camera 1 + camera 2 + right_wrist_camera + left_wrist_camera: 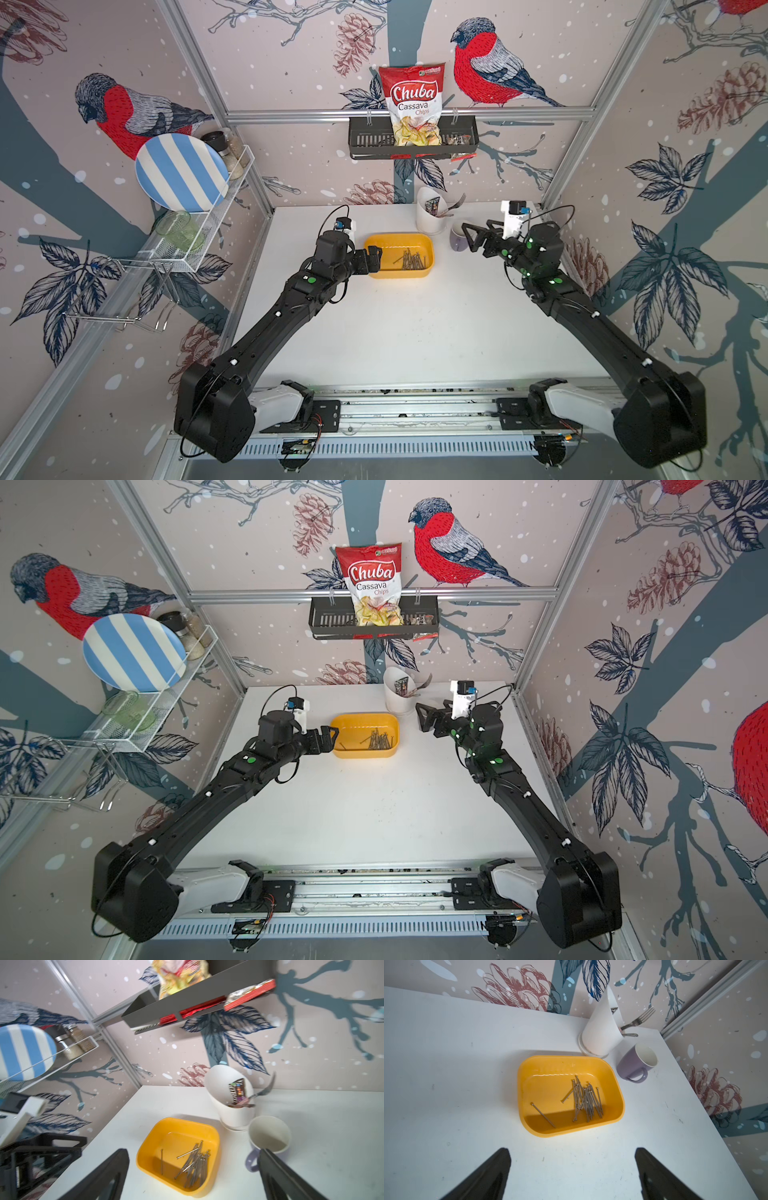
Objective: Put the nails on the desktop into the storage box
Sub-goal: Reset both arms
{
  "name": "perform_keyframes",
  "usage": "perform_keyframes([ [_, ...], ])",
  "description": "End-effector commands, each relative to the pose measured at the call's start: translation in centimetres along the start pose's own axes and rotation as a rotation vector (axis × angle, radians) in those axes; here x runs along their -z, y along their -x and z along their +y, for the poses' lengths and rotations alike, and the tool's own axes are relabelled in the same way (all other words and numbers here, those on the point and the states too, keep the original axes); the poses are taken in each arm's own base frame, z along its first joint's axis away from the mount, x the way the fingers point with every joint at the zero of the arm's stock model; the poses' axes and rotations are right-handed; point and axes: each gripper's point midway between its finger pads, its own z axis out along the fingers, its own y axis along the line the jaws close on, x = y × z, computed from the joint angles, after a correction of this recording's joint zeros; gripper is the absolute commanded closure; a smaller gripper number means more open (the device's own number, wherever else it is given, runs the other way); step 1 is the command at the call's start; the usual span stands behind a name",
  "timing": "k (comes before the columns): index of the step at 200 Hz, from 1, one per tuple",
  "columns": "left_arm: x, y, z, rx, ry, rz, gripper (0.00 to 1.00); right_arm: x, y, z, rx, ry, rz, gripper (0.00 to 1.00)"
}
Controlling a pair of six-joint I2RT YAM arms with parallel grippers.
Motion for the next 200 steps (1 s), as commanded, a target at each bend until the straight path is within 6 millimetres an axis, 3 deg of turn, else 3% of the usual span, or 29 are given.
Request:
perform_keyframes([
  [1, 0.8, 2.4, 2.1, -0.007, 0.118, -0.099, 0.06, 1.7, 0.5, -4.3, -0.057, -0.120, -0.061, 0.00],
  [33, 2.0, 1.9, 3.9, -0.048, 0.174, -0.152, 0.08, 5.1, -1.9, -13.3, -0.114, -0.418, -0.083, 0.00],
  [80, 5.7, -1.0, 7.6, -0.037, 0.270, -0.314, 0.15, 8.3, -7.9, -19.4, -0.046, -0.653, -0.097, 0.00],
  [118, 8.9, -4.6, 12.1, 0.029, 0.394, -0.449, 0.20, 8.8, -10.6, -21.2, -0.020, -0.696, -0.108, 0.00],
  [148, 10.8, -6.2, 14.0, 0.062, 0.446, -0.509, 0.24, 8.8, -11.9, -21.6, -0.012, -0.693, -0.125, 0.00],
  [171, 11.5, -6.6, 15.0, 0.055, 0.484, -0.537, 0.24, 8.5, -12.0, -21.7, -0.008, -0.685, -0.137, 0.00],
  [200, 11.0, -7.4, 16.2, 0.026, 0.528, -0.520, 0.24, 8.0, -12.1, -21.5, 0.030, -0.660, -0.146, 0.00],
])
